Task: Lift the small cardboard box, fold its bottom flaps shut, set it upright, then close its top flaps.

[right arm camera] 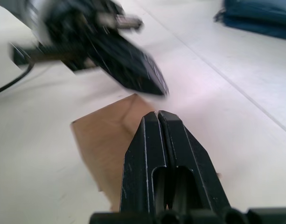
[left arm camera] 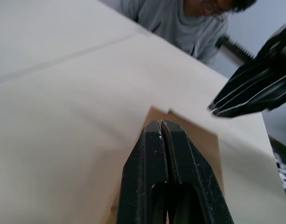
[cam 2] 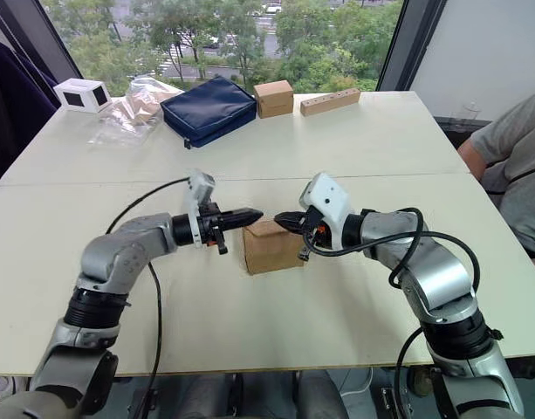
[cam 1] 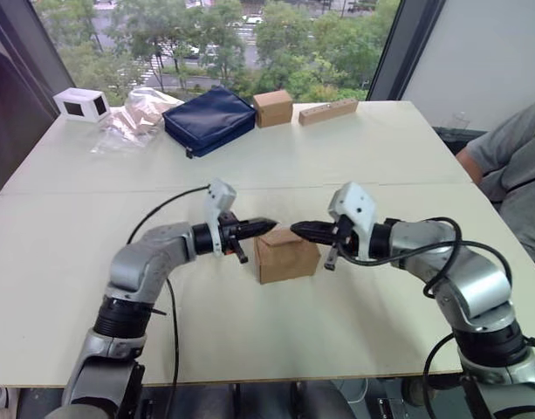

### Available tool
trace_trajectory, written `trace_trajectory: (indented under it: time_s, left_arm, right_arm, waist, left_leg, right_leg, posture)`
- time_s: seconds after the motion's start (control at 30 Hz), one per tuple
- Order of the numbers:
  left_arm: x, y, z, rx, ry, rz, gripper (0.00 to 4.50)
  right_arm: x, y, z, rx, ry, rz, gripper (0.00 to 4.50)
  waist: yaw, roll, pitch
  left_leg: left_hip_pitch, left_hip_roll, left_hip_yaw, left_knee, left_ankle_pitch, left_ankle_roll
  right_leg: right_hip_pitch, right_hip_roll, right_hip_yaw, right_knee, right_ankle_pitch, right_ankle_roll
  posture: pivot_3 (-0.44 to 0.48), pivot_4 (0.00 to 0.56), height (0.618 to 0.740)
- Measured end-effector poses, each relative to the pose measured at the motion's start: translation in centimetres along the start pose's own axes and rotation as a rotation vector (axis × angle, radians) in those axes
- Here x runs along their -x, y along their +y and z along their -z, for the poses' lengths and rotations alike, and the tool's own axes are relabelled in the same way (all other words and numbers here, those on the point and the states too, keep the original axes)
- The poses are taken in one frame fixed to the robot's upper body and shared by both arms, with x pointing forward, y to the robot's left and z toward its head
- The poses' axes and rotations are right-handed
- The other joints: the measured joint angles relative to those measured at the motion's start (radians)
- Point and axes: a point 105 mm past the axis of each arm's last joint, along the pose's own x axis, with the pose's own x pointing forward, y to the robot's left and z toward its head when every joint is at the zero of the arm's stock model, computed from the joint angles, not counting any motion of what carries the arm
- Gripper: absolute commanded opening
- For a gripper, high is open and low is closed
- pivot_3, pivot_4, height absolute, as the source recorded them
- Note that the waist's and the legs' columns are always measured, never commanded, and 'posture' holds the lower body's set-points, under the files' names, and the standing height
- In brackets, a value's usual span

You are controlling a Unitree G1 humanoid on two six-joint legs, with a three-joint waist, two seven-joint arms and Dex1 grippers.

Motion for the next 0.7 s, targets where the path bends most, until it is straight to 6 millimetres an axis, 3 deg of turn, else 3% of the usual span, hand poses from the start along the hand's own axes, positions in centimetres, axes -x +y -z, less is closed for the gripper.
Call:
trace_trajectory:
  time_s: [0.33,0.7]
  left_arm:
    - [-0.5,-0.7,2.3,-0.086,0.116,0.007,0.04]
    - [-0.7,-0.9,3.9,-0.158,0.198,0.016,0.04]
  right_arm:
    - [-1.7,0.0,2.3,0.018,0.074,-0.021,0.00]
    - [-2.0,0.6,3.3,0.055,0.128,-0.048,0.00]
  waist:
    - [0.000,0.000,0.000]
    - [0.001,0.000,0.000]
  left_leg:
    - [0.000,0.000,0.000,0.000,0.000,0.000]
    - [0.000,0.000,0.000,0.000,0.000,0.000]
  right_leg:
    - [0.000,0.000,0.000,0.000,0.000,0.000]
    - [0.000,0.000,0.000,0.000,0.000,0.000]
  posture:
    - [0.000,0.150,0.740]
    - [0.000,0.150,0.740]
